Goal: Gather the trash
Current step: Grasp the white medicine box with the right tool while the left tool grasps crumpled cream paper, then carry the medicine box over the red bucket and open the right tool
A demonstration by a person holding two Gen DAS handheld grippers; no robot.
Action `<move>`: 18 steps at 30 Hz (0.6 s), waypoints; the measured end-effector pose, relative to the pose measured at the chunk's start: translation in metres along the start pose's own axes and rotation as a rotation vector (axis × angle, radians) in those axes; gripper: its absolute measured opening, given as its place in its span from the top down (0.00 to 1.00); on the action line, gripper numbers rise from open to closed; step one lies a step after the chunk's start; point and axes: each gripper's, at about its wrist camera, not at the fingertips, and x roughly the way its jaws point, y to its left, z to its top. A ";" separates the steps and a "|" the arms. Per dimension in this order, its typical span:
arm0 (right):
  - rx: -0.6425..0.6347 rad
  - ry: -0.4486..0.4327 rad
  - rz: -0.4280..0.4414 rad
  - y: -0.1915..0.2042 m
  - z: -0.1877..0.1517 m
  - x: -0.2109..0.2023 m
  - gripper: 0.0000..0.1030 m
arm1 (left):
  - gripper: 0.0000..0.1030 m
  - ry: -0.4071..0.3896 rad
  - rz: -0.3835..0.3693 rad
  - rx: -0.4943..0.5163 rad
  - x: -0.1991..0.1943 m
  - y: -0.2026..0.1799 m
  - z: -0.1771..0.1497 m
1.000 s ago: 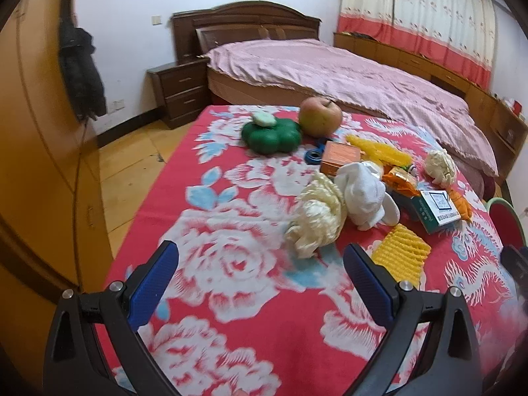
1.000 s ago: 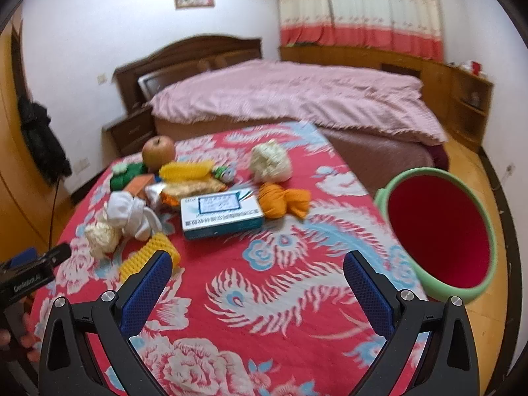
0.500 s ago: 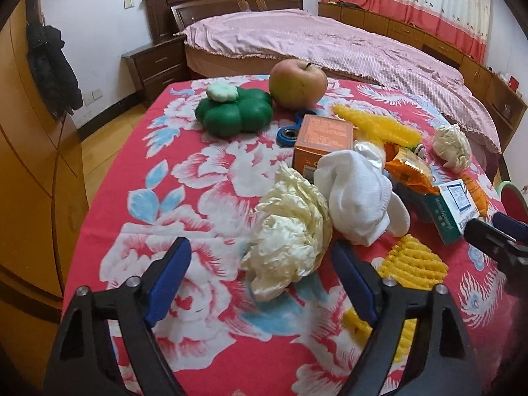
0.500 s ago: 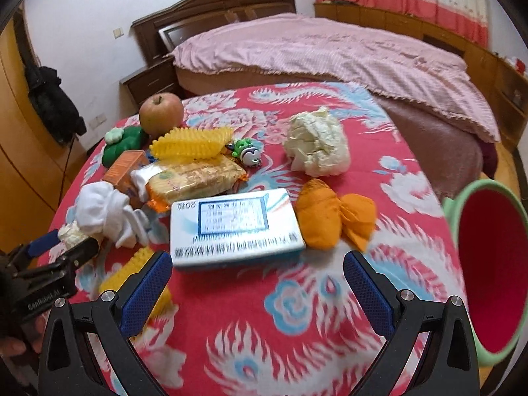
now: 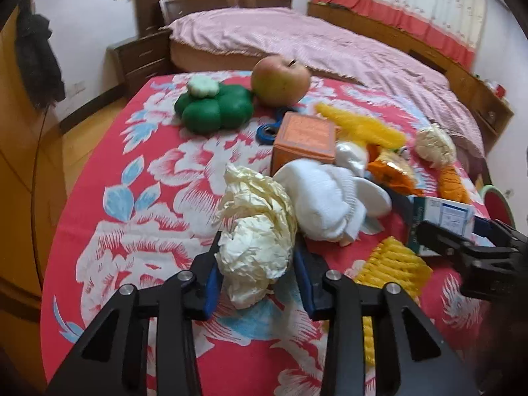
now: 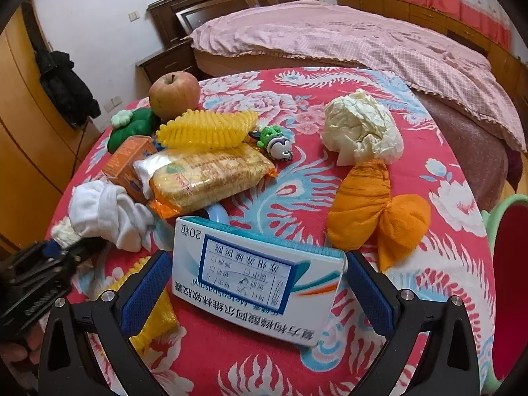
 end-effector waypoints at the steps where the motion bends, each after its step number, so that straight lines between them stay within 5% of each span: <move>1: -0.003 -0.006 -0.012 0.002 -0.002 -0.001 0.00 | 0.62 -0.009 -0.010 0.002 -0.003 0.001 0.000; 12: 0.028 -0.061 -0.164 0.026 -0.021 -0.018 0.09 | 0.65 -0.082 -0.123 0.039 -0.029 0.025 -0.011; 18: 0.056 -0.133 -0.175 0.037 -0.025 -0.048 0.09 | 0.65 -0.109 -0.171 0.068 -0.044 0.029 -0.011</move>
